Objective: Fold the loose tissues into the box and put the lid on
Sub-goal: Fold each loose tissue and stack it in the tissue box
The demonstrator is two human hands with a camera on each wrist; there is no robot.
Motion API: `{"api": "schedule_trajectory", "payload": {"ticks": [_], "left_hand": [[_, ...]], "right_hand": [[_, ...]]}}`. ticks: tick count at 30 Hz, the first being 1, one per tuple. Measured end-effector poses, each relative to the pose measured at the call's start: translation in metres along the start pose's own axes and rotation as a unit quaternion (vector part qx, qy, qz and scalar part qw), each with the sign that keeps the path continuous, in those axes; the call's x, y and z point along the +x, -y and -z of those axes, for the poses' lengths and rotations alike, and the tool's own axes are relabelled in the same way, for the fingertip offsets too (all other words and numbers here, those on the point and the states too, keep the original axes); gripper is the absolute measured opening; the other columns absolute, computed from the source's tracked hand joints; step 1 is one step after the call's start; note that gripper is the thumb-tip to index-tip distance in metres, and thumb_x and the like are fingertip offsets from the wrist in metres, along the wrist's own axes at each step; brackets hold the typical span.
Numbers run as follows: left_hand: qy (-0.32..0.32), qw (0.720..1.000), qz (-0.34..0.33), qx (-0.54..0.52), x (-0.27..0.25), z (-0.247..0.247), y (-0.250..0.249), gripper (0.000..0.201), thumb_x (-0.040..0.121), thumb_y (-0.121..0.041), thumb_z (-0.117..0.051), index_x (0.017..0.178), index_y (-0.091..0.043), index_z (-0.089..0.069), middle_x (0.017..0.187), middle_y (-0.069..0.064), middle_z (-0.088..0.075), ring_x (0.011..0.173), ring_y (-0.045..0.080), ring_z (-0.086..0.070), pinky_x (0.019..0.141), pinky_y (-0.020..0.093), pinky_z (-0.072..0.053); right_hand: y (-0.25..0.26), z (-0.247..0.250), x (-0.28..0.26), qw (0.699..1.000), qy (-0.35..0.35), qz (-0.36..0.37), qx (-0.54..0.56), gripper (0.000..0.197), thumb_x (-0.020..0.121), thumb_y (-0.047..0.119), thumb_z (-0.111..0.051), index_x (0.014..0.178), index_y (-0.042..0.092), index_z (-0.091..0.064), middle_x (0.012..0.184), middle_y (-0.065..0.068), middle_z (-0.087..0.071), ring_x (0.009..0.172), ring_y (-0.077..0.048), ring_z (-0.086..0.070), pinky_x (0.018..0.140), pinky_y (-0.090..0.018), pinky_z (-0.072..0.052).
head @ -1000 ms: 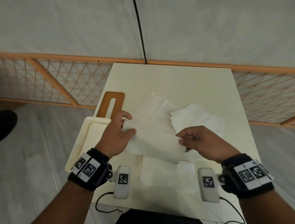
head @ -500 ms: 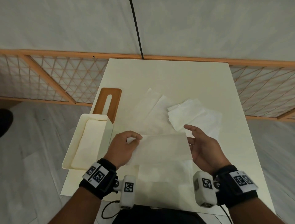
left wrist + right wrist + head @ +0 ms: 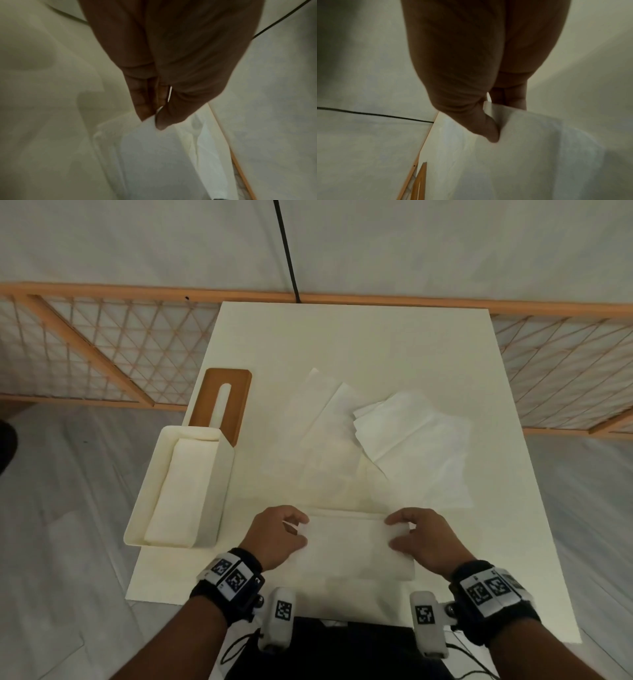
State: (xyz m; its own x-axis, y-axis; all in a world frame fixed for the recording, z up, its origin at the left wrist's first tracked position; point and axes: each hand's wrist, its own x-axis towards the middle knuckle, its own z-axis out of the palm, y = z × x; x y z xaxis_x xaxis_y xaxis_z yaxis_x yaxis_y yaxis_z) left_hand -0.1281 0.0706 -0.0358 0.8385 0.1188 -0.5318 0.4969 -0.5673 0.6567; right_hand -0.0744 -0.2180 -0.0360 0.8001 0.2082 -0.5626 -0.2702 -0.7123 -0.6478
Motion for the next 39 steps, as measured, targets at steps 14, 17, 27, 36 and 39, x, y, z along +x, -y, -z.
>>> {"api": "schedule_trajectory", "payload": {"ticks": [14, 17, 27, 36, 39], "left_hand": [[-0.069, 0.996, 0.005, 0.049, 0.02, -0.019, 0.014, 0.027, 0.078, -0.004, -0.067, 0.098, -0.021, -0.068, 0.099, -0.005, -0.063, 0.078, 0.002, -0.059, 0.061, 0.001, -0.038], [-0.065, 0.997, 0.006, 0.047, 0.022, -0.018, 0.013, 0.025, 0.076, -0.007, -0.07, 0.095, -0.022, -0.067, 0.099, -0.005, -0.063, 0.078, 0.003, -0.059, 0.064, 0.003, -0.038], [0.002, 0.972, -0.134, 0.194, 0.084, -0.033, -0.072, 0.031, 0.085, -0.043, -0.069, 0.114, -0.034, -0.069, 0.155, 0.0, -0.034, 0.144, 0.022, -0.023, 0.117, 0.037, -0.025], [-0.042, 0.981, -0.079, 0.173, 0.109, -0.057, -0.094, 0.04, 0.097, -0.029, -0.055, 0.135, -0.016, -0.057, 0.142, 0.005, -0.054, 0.129, 0.021, -0.05, 0.11, 0.033, -0.039], [-0.13, 0.979, -0.105, 0.114, 0.101, -0.037, -0.1, 0.02, 0.091, -0.024, -0.065, 0.11, -0.016, -0.065, 0.116, 0.001, -0.064, 0.107, 0.019, -0.06, 0.091, 0.028, -0.047]], "right_hand": [[-0.007, -0.025, 0.021, 0.984, -0.044, 0.082, -0.15, 0.037, 0.078, 0.004, -0.071, 0.113, 0.015, -0.069, 0.118, 0.002, -0.056, 0.098, -0.017, -0.06, 0.082, -0.01, -0.037], [-0.008, -0.023, 0.023, 0.983, -0.044, 0.08, -0.156, 0.037, 0.078, 0.004, -0.071, 0.114, 0.014, -0.068, 0.121, 0.0, -0.054, 0.097, -0.019, -0.062, 0.086, -0.019, -0.045], [-0.007, -0.004, 0.018, 0.985, -0.102, 0.115, -0.079, 0.028, 0.075, 0.013, -0.079, 0.101, 0.021, -0.072, 0.11, 0.011, -0.051, 0.082, -0.007, -0.06, 0.078, -0.015, -0.049], [-0.01, 0.021, 0.012, 0.989, -0.112, 0.08, -0.053, 0.018, 0.082, 0.016, -0.077, 0.095, 0.025, -0.069, 0.098, 0.019, -0.053, 0.072, -0.001, -0.056, 0.067, -0.002, -0.039], [-0.006, 0.025, 0.015, 0.99, -0.109, 0.073, -0.048, 0.018, 0.083, 0.017, -0.077, 0.093, 0.028, -0.067, 0.099, 0.016, -0.057, 0.073, 0.0, -0.056, 0.067, -0.003, -0.04]]}}
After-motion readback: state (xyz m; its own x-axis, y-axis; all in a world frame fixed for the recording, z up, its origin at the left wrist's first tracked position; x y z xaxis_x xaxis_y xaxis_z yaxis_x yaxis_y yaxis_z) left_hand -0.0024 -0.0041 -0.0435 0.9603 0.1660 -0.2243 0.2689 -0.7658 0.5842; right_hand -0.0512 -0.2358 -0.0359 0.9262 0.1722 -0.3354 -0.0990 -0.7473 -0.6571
